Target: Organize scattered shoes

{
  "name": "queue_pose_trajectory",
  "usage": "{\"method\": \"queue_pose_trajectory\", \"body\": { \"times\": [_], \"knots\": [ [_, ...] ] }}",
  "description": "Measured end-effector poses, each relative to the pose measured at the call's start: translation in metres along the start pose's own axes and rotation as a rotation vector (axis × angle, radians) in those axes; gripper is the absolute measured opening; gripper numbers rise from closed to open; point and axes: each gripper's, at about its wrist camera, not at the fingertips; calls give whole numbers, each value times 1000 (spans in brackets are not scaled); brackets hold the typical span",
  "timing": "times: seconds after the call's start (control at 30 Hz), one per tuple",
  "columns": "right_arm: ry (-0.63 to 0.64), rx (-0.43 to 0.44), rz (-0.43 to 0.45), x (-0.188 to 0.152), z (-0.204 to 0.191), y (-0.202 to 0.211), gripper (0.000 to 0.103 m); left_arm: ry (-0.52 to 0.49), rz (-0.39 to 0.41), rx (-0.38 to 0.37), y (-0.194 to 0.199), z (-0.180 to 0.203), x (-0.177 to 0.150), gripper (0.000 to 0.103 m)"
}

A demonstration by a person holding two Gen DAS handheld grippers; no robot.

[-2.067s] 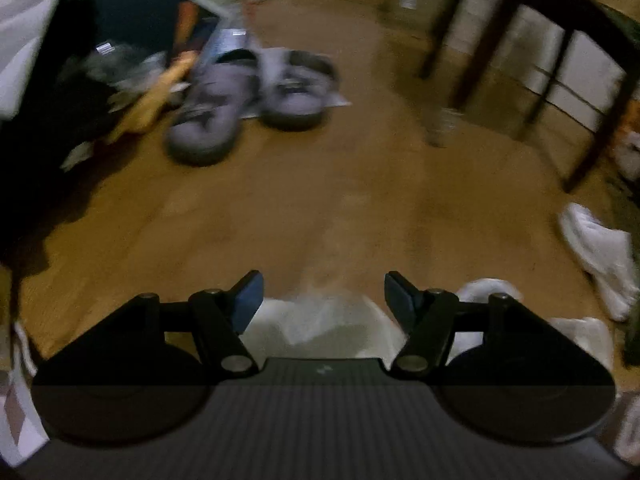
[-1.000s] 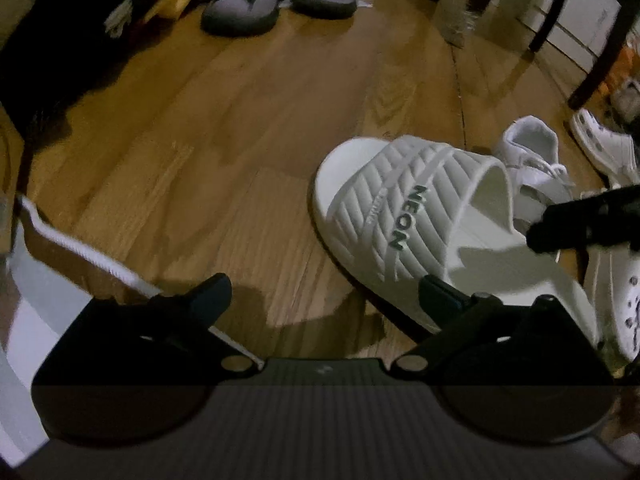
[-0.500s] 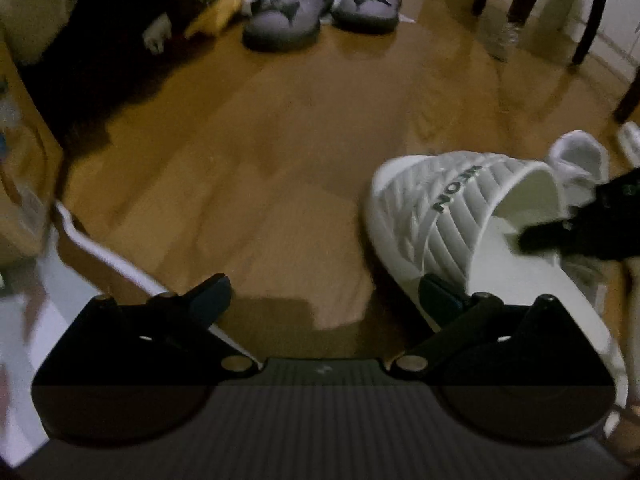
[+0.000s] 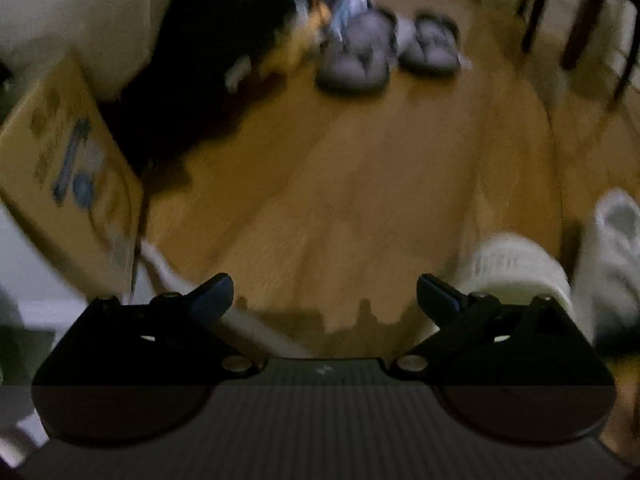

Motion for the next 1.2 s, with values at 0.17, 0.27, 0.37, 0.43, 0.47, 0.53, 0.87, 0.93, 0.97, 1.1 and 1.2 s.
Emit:
{"method": "queue_pose_trajectory", "body": {
  "times": [0.17, 0.27, 0.37, 0.43, 0.47, 0.53, 0.87, 0.93, 0.97, 1.1, 1.2],
  "knots": [
    [219, -81, -4, 24, -25, -1, 96, -4, -95, -177, 6, 11, -30, 100],
    [303, -147, -58, 38, -31, -23, 95, -25, -80, -189, 3, 24, -30, 100],
    [383, -187, -119, 42, -36, -48, 95, -29, -87, -211, -6, 32, -29, 100],
    [429, -236, -148, 39, -39, -63, 95, -40, -85, -218, -8, 36, -27, 100],
    [453, -261, -162, 37, -40, -70, 95, -46, -84, -222, -9, 39, -26, 100],
    [416, -245, -144, 37, -38, -68, 89, -47, -85, -222, -11, 41, -25, 100],
    [42, -136, 1, 51, -21, -46, 77, -220, 40, -80, 21, 68, -14, 102],
    [-89, -139, 49, 54, -17, -37, 77, -257, 54, -29, 28, 77, -7, 102],
    [-135, -136, 55, 52, -14, -35, 77, -263, 56, -12, 29, 79, -6, 103],
    [-266, -117, 68, 42, -10, -34, 77, -261, 85, 72, 37, 81, 1, 103],
    [-329, -91, 42, 38, -5, -35, 77, -192, 131, 56, 46, 67, -1, 103]
  ]
}}
Point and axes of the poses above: each gripper's, at about its wrist camera, not at the fingertips, and y roughly against the way its jaws point, z to its right, x to its top, and after that the axes turned 13 degrees about -y, right-handed
